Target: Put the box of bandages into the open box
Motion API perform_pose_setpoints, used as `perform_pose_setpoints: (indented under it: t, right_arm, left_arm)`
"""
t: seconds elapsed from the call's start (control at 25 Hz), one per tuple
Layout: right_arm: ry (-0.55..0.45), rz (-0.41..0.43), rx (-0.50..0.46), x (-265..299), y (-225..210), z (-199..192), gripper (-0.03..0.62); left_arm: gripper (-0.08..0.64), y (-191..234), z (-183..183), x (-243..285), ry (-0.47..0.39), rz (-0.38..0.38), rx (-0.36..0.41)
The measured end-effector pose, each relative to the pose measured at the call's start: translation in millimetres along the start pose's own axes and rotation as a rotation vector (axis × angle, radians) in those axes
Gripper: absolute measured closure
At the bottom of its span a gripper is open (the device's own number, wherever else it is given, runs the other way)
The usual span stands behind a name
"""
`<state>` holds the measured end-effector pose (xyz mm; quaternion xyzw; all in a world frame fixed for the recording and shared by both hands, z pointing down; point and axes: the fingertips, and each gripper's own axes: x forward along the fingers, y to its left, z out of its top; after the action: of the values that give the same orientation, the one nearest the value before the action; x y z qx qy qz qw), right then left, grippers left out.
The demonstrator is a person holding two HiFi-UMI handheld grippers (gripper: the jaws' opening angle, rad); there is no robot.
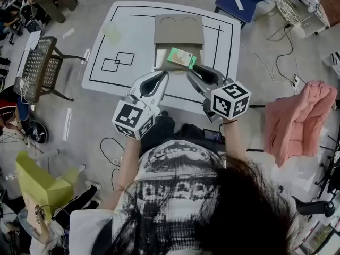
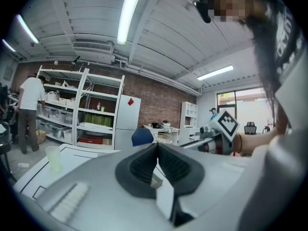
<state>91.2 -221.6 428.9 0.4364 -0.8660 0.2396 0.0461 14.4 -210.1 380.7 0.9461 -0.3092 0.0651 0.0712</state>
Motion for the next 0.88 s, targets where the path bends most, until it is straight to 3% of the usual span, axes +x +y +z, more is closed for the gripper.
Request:
perform_pose_setpoints:
  t: [0.56,0.88]
  right_arm:
    - [-0.02,0.086,0.015,-80.0,25.4,-35.7,0.592]
    - [-0.018,0.128,0.018,-97.9,38.3,-44.1,0.592]
  left_arm:
    - [0.56,-87.2,-10.2,-10.7,-0.001,0.055,-0.009]
    - [0.56,-111.7,-15.8,-25.0,0.022,0.087,-0.005]
